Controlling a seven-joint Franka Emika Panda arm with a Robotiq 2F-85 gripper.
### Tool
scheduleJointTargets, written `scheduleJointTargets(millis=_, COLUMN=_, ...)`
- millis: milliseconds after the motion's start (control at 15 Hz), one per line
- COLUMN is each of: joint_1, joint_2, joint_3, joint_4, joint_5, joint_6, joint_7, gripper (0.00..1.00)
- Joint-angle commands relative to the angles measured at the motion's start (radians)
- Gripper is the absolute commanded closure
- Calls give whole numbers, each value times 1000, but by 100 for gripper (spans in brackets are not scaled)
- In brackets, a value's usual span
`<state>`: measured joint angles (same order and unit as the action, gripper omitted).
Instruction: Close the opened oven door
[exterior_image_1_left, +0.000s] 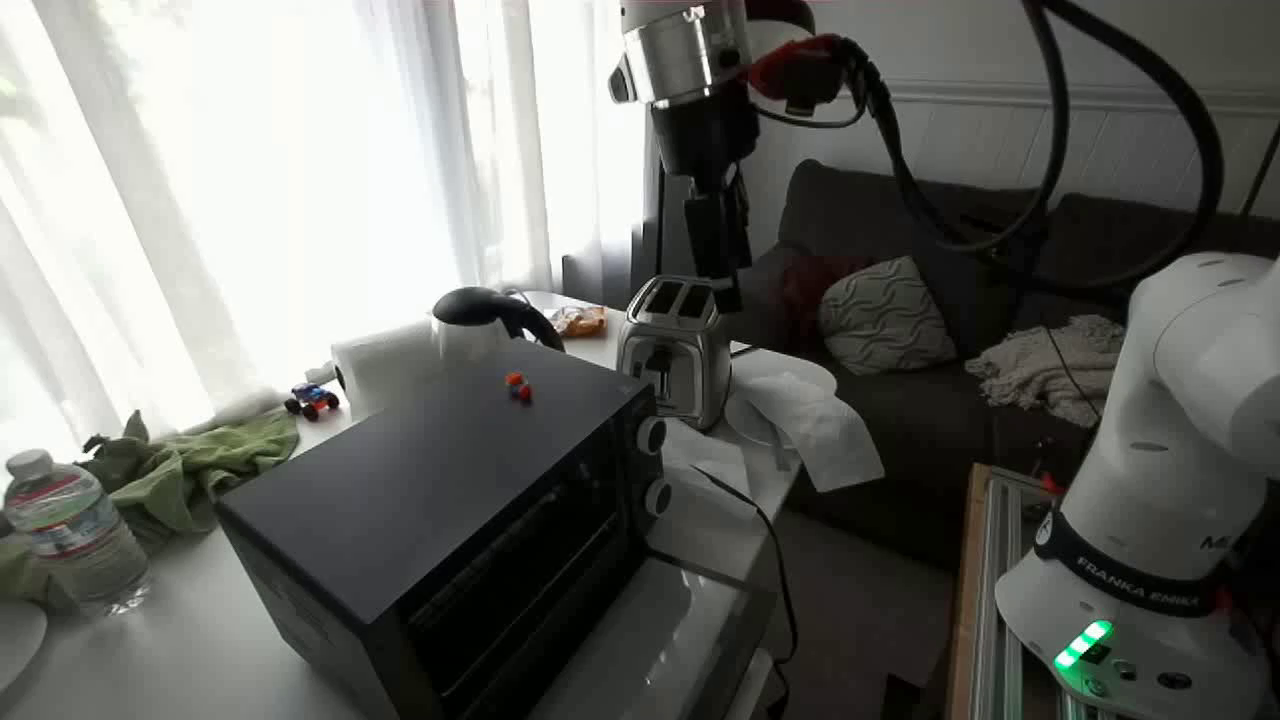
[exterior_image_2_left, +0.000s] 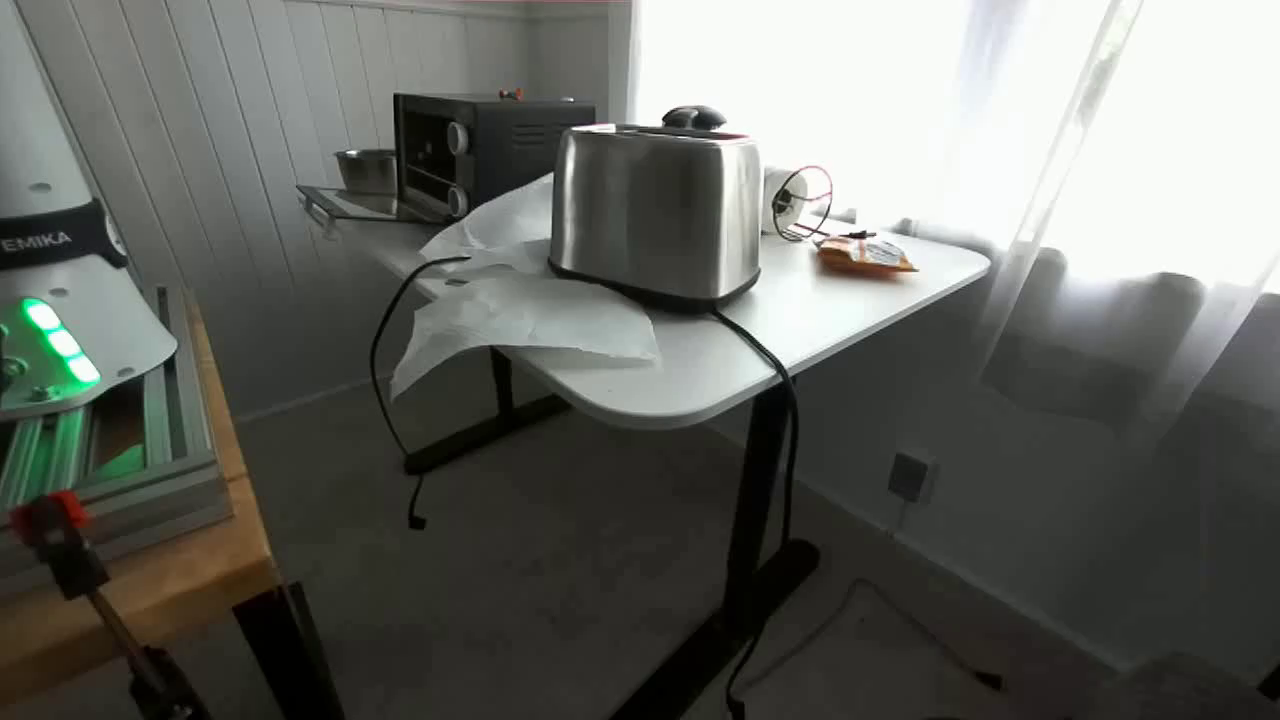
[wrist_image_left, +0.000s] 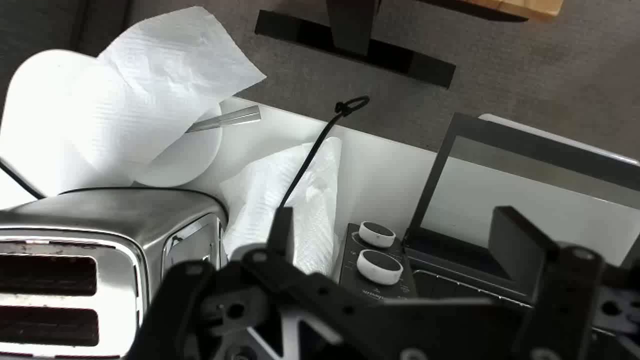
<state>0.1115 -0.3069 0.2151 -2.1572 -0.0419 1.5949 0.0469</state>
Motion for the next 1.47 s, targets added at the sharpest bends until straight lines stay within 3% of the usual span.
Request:
scheduleJointTargets(millis=0, joint_1=17, joint_2=2, joint_3=-15, joint_4=2, joint_5=-4, joint_6=-2, joint_7=5, gripper=0)
scheduleJointTargets(millis=400, joint_1=19, joint_2=9, joint_3=-5, joint_4=11, joint_5=-24, joint_6=-28, joint_7=15, gripper=0)
scheduleJointTargets(millis=533, joint_1=12, joint_2=29, joint_3=-31, joint_4=-30, joint_5=28, joint_6=-23, joint_7=-4, gripper=0)
scheduleJointTargets(millis=800, joint_1=10, joint_2=-25, joint_3=-85, joint_4=-233, joint_5=146, joint_6=149, joint_7=-57, gripper=0)
scheduleJointTargets(millis=1267, joint_1=6, joint_2=-67, joint_3=-163, joint_4=-596, joint_5=324, joint_6=714, joint_7=-105, gripper=0)
scheduleJointTargets(millis=1333, joint_1=3, joint_2=-15, joint_3=-136, joint_4=-487, joint_5=248, joint_6=593, joint_7=-54, gripper=0)
scheduleJointTargets(millis=1400, joint_1=3, joint_2=-16, joint_3=-148, joint_4=-529, joint_5=270, joint_6=651, joint_7=-69, gripper=0)
